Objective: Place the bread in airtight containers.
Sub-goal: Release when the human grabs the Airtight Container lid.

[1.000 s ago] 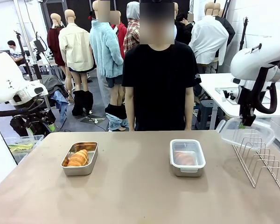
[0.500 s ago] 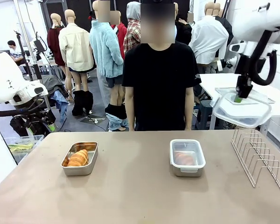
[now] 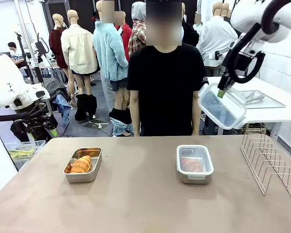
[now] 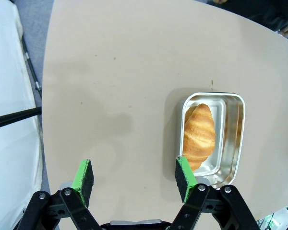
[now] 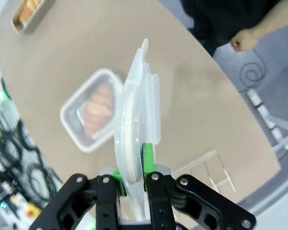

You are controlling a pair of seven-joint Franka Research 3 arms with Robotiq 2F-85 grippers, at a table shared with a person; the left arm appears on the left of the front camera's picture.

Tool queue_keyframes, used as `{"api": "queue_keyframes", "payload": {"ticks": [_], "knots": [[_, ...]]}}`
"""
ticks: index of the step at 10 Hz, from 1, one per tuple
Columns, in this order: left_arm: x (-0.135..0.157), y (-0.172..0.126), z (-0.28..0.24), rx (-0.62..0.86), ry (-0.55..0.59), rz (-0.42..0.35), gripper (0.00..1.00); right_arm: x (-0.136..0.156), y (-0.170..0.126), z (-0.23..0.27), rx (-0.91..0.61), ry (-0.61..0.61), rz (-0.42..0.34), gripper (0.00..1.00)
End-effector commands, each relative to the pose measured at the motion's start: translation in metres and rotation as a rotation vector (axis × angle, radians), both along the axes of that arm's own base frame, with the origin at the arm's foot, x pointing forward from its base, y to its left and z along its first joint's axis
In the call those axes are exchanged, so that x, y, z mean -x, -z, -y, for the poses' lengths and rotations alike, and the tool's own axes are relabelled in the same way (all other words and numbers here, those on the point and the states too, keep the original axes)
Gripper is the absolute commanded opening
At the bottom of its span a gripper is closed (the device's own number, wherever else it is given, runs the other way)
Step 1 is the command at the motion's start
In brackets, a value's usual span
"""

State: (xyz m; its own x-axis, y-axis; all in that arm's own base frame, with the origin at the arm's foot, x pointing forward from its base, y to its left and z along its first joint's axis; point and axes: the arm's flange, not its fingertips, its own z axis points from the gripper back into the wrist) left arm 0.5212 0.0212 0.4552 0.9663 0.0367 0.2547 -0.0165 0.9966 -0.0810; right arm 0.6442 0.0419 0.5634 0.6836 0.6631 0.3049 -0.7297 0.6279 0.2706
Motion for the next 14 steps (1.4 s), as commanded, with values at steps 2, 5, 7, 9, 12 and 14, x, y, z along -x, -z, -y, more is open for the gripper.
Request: {"api": "queue_keyframes", "payload": {"ticks": [2,5,7,9,12,14], "knots": [[0.001,-0.002,-0.001,-0.002,-0.002,0.004,0.88,-0.038,0.002,-0.019,-0.073,0.176,0.019,0.00],[0.001,-0.002,-0.001,-0.002,-0.002,0.004,0.88,-0.064,0.008,-0.030,-0.199,0.352,-0.046,0.00],[0.001,-0.002,-0.001,-0.002,-0.002,0.004,0.88,-0.072,0.014,-0.041,-0.206,0.376,-0.072,0.00],[0.001,-0.002,-0.001,-0.002,-0.002,0.004,0.88,-0.073,0.018,-0.045,-0.180,0.366,-0.073,0.00],[0.001,-0.002,-0.001,-0.002,-0.002,0.004,0.88,-0.063,0.023,-0.037,-0.182,0.364,-0.079,0.00],[0.001,-0.002,-0.001,-0.002,-0.002,0.004,0.88,-0.063,0.023,-0.037,-0.182,0.364,-0.079,0.00]]}}
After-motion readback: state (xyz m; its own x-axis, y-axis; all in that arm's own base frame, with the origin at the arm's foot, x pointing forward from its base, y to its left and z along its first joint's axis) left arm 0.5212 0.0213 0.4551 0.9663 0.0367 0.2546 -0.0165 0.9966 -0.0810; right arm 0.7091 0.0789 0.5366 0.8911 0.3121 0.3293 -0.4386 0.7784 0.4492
